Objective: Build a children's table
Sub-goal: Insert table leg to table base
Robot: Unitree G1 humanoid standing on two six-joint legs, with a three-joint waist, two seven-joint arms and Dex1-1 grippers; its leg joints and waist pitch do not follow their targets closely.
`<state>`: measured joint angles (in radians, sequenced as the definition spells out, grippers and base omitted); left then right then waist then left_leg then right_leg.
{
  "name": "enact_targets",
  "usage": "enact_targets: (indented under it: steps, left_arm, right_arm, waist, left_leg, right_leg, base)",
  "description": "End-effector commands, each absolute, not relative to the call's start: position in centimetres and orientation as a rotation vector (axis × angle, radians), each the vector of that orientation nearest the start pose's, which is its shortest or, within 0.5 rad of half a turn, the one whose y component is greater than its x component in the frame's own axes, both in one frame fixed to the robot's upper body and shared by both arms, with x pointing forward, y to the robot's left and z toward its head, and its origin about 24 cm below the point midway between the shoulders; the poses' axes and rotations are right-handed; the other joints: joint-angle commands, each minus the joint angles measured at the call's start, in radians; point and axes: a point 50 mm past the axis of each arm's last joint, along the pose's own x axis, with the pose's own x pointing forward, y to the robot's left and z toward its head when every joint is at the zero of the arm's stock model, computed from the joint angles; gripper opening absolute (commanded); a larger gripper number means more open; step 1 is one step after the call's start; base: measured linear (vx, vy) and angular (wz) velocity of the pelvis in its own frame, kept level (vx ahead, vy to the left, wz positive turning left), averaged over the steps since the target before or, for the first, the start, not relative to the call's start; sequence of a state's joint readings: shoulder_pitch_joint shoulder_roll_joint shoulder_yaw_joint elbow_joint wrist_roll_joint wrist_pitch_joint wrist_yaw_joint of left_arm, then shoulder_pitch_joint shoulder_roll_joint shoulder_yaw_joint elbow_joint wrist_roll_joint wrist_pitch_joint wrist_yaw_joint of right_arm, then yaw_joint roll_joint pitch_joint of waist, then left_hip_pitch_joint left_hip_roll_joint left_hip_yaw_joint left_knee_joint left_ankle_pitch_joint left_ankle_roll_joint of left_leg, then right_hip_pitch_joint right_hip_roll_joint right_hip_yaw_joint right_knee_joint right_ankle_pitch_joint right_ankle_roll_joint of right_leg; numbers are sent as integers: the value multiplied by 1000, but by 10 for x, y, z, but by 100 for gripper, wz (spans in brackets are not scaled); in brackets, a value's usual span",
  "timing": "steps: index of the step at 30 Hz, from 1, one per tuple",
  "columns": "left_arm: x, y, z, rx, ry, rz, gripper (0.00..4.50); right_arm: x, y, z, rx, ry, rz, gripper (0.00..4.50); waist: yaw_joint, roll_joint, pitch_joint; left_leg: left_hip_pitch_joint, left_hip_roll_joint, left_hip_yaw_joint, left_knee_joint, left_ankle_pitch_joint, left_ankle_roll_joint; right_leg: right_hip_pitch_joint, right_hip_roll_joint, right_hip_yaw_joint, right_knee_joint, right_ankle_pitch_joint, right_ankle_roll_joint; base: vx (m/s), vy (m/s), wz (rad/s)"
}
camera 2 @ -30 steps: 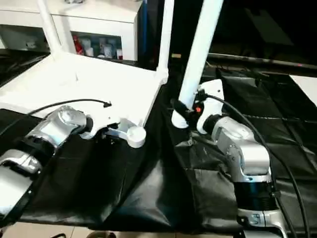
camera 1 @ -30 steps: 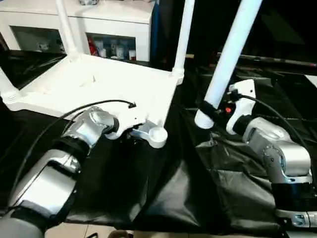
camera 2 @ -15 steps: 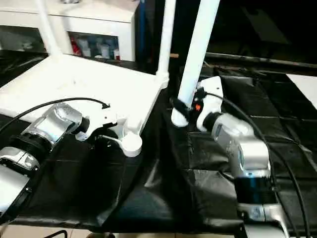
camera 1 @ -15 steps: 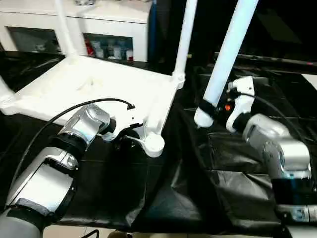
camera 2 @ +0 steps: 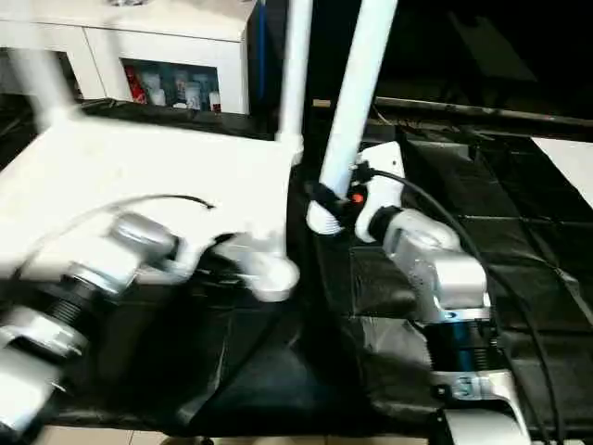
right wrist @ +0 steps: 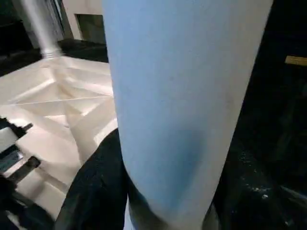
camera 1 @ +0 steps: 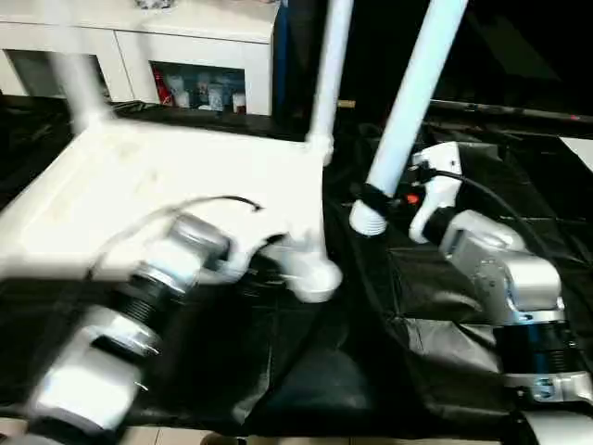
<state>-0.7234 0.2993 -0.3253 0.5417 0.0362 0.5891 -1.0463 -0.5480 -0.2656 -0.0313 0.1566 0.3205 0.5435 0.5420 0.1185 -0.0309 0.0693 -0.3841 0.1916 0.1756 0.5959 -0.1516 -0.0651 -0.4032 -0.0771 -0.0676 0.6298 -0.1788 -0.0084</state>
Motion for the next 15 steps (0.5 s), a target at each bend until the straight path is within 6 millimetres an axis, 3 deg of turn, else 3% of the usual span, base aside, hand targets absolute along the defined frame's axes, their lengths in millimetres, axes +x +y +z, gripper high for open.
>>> enact_targets:
  steps: [1,9,11,15]
  left_arm:
    - [335,120,60,304,719,-1002,42]
    - [333,110,66,477,551,-1056,12]
    - [331,108,71,490,492,-1111,56]
    - [329,114,76,441,507,-1142,82]
  right_arm:
    - [335,-144,127,86,141,643,190]
    - [333,-143,124,71,152,638,190]
    - [334,-143,124,66,151,638,190]
    - [335,-143,126,59,146,645,190]
  waist:
    - [7,-1,-76]
    - [-1,7,-78]
    - [-1,9,-78]
    - [-1,6,-77]
  left_leg:
    - [15,34,-15,-74,-255,-22]
    - [22,34,-18,-77,-290,-30]
    - [21,35,-19,-78,-289,-32]
    - [24,36,-16,-78,-288,-33]
  right_leg:
    - [52,-79,45,-88,-293,-170]
    - [44,-72,44,-93,-303,-152]
    - [44,-73,45,-91,-288,-154]
    - [40,-73,46,-86,-276,-172]
  base:
    - [0,0,0]
    - [0,0,0]
    - [0,0,0]
    - [0,0,0]
